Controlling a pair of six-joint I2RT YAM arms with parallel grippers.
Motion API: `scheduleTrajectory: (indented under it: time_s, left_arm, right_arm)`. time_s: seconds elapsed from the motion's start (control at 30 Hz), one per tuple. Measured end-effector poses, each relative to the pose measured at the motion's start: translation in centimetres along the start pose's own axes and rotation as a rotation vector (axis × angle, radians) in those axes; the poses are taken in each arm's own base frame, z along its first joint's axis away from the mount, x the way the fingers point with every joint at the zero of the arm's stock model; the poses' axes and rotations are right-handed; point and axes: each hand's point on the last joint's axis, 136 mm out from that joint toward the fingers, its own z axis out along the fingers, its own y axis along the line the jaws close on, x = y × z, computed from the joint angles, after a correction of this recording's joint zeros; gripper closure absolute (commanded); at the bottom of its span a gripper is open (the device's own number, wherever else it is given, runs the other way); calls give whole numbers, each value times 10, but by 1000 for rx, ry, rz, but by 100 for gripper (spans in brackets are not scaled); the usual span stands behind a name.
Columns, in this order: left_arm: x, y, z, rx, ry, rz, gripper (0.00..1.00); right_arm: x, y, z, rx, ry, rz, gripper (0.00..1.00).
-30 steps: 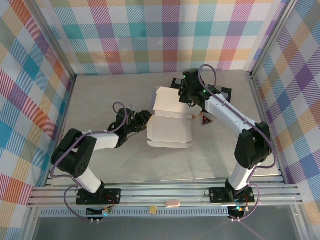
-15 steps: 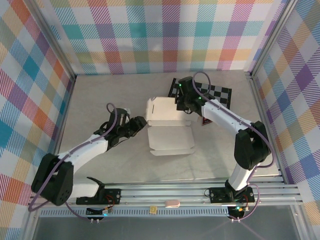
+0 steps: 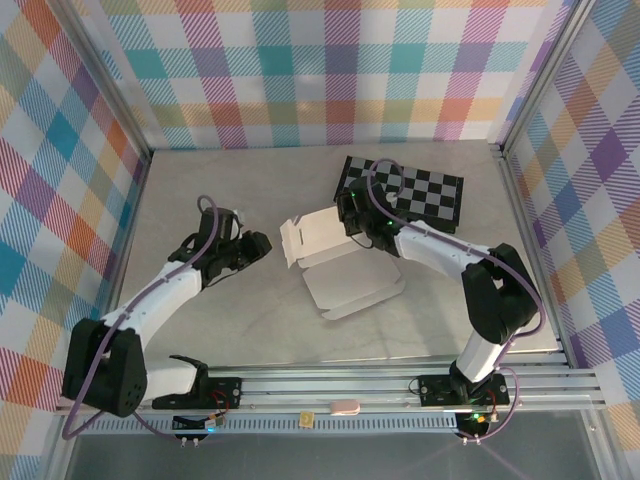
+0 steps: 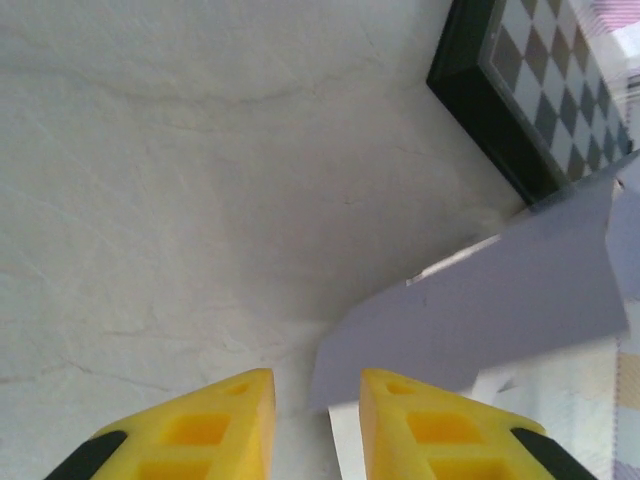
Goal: Fold the paper box
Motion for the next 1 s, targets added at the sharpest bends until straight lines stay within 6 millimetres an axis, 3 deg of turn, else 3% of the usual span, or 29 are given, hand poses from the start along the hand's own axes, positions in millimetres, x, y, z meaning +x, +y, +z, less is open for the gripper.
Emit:
scheduleTrajectory:
  time_s: [0.2,0.5,1.0]
  left_arm:
    - [4,4,17,9,46,105,70]
    - [16,-16,22,62,53,280,65]
    - [31,-7,38,6,87,356,61]
  right_arm:
    - [18,8,-1,-47,53,-32,100]
    - [29,14,2,-83,104,-52,100]
    - [40,-3,20,-166,186,-125,100]
